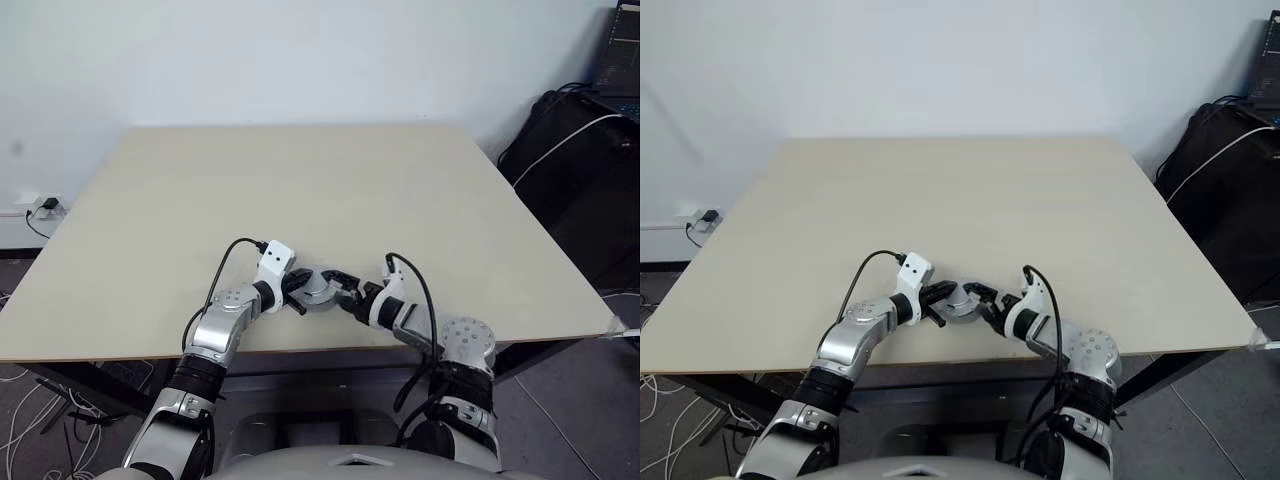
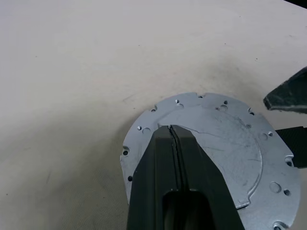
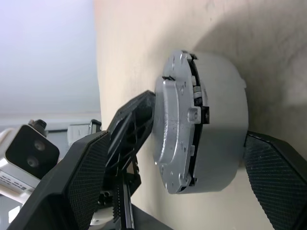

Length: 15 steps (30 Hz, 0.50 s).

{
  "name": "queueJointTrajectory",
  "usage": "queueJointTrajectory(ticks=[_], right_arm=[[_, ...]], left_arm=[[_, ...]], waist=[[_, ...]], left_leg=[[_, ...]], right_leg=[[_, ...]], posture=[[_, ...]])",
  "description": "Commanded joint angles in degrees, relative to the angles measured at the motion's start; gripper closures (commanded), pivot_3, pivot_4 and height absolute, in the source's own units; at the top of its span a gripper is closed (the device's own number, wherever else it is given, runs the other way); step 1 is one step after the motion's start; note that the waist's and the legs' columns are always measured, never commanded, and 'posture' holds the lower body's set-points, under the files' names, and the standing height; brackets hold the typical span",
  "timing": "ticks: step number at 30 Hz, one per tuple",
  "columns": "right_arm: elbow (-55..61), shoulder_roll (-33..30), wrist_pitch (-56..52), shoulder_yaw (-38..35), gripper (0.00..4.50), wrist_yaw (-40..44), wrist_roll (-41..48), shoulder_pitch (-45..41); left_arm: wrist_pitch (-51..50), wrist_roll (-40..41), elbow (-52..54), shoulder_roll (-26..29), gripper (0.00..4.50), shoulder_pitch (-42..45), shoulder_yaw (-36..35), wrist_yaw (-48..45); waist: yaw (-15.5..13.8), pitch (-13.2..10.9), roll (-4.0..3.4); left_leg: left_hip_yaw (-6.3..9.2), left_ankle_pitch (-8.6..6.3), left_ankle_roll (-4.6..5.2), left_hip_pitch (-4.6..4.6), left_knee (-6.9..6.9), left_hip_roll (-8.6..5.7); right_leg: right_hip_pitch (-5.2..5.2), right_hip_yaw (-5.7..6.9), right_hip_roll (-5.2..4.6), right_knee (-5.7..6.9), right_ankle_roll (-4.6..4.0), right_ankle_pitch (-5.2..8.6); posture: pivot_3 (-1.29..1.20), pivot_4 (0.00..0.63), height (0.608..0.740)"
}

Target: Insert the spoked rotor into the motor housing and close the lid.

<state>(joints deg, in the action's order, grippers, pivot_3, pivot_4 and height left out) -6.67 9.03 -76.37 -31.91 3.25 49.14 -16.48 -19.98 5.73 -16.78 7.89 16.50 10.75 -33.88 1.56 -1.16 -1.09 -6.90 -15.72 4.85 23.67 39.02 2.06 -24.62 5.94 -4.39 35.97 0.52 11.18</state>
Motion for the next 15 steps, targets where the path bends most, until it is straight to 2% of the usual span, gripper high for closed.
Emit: queueJointTrajectory(ticks=[1, 3, 5, 7, 13, 14, 15], right_arm=[[1.60, 3.18, -0.64, 1.43, 0.02, 0.43, 3.32, -0.21], [1.61, 2.71, -1.50, 1.94, 0.02, 0.27, 3.22, 0.07], [1.71, 2.45, -1.77, 2.29, 0.41, 0.19, 3.09, 0.41], [1.68, 2.45, -1.74, 2.10, 0.90, 0.09, 3.06, 0.46], [1.58, 2.44, -1.37, 1.90, 2.93, -0.54, 2.67, 0.41], [1.56, 2.40, -1.34, 1.90, 3.19, -0.65, 2.62, 0.42], [1.55, 2.35, -1.34, 1.93, 3.23, -0.79, 2.53, 0.44]], left_arm=[[-1.67, -0.28, -0.88, -0.08, 4.50, -0.85, 1.06, -0.19], [-1.64, -0.27, -0.97, -0.11, 4.50, -0.80, 1.04, -0.19], [-1.60, -0.26, -1.04, -0.10, 4.50, -0.78, 0.98, -0.16], [-1.61, -0.25, -0.95, -0.06, 4.50, -0.85, 0.91, -0.16], [-1.67, -0.33, -0.85, -0.20, 4.50, -0.94, 0.64, -0.14], [-1.66, -0.36, -0.86, -0.23, 4.50, -0.94, 0.61, -0.14], [-1.65, -0.37, -0.87, -0.25, 4.50, -0.93, 0.59, -0.15]], waist=[[-0.01, 0.00, 0.00], [-0.01, 0.00, 0.00], [-0.01, 0.00, 0.00], [-0.03, 0.00, -0.01], [-0.03, -0.01, -0.01], [-0.03, -0.01, 0.00], [-0.03, -0.01, -0.01]], left_leg=[[0.00, 0.00, 0.00, 0.00, 0.00, 0.00], [0.00, 0.00, 0.00, -0.01, 0.01, 0.00], [0.00, 0.00, 0.00, -0.01, 0.00, 0.00], [0.00, 0.00, 0.00, -0.01, 0.00, 0.00], [0.00, 0.00, 0.00, 0.00, 0.01, 0.00], [0.00, 0.00, 0.00, 0.00, 0.00, 0.00], [0.00, 0.00, 0.00, 0.00, 0.00, 0.00]], right_leg=[[0.00, 0.00, 0.00, 0.00, 0.00, 0.00], [0.00, 0.00, 0.00, 0.00, 0.00, 0.00], [0.00, 0.00, 0.00, 0.00, 0.00, 0.00], [0.00, -0.01, 0.00, 0.00, 0.00, 0.00], [0.00, -0.01, -0.01, 0.00, 0.00, 0.00], [0.00, 0.00, 0.00, 0.00, 0.01, 0.00], [0.00, 0.00, 0.00, 0.00, 0.00, 0.00]], posture=[[0.00, 0.000, 0.740], [0.00, 0.000, 0.740], [0.00, 0.000, 0.740], [0.00, 0.000, 0.740], [0.00, 0.000, 0.740], [0.00, 0.000, 0.740], [0.00, 0.000, 0.740]])
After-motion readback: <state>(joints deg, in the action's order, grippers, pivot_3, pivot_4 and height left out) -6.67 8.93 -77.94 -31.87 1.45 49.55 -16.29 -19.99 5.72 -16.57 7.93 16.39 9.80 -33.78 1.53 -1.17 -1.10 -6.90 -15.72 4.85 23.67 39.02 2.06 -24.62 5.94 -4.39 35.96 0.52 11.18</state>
